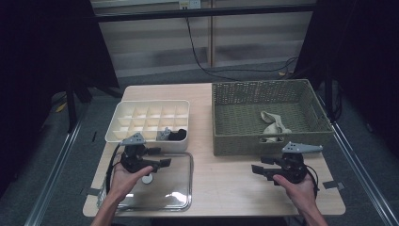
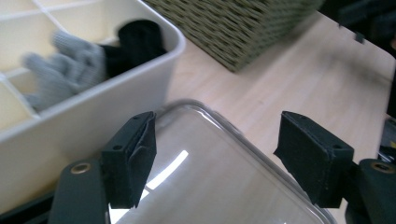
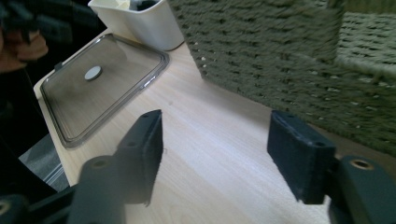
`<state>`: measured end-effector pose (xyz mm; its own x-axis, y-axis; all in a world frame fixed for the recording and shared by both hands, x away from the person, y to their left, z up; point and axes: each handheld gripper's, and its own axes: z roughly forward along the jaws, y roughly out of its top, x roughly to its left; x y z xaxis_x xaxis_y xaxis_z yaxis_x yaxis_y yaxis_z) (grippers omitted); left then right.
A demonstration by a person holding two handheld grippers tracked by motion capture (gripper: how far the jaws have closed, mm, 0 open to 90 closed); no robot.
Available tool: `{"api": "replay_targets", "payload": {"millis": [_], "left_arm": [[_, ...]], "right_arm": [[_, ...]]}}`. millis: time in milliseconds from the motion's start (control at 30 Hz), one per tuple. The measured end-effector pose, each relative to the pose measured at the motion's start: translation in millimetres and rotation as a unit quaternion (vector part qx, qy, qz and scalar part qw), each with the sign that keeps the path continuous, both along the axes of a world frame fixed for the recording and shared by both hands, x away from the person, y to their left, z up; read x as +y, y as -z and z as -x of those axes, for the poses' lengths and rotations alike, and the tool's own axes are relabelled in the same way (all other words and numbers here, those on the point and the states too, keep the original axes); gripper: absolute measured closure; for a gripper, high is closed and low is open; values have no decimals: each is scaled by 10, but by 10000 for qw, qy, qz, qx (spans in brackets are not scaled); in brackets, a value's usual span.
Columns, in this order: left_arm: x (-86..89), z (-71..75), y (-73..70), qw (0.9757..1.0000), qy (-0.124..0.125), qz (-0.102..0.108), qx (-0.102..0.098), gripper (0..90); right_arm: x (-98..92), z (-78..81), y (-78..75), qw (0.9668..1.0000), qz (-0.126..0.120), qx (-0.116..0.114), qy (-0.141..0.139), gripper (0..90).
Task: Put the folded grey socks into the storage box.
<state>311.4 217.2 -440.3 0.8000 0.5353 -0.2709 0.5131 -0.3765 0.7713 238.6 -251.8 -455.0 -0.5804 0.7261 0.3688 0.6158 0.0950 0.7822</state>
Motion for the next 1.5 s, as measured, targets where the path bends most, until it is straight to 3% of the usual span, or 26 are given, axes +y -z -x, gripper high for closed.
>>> {"api": "replay_targets", "payload": {"millis": [100,300,433,533,633,800,900,1067,1500], "left_arm": [[-19,87,34,10000,28,29,32,288],[-39,272,144,9996,-253,-112,22,227],[-45,352,182,9996,-217,-137,72,213],[-35,385,210,9996,-203,-200,72,208],[-24,398,251,9992,-299,-211,150,204],[-73,430,292,9993,-168,-270,171,204],[-86,446,289,9995,-124,-239,164,204],[-75,469,267,9996,-103,-227,118,204],[-36,509,268,9996,-113,-258,61,201]], "right_arm": [[-23,-5,-49,10000,7,-24,45,450],[-78,-42,-180,9999,-127,3,22,476],[-87,-79,-309,9999,-138,-85,-10,500],[-104,-113,-403,9996,-247,-118,-20,501],[-127,-161,-500,9996,-184,-200,6,510],[-218,-277,-653,9995,-78,-292,84,528],[-288,-382,-727,9994,-76,-299,122,528],[-353,-569,-846,9994,139,-294,130,527],[-509,-1157,-792,9969,727,96,294,545]]}}
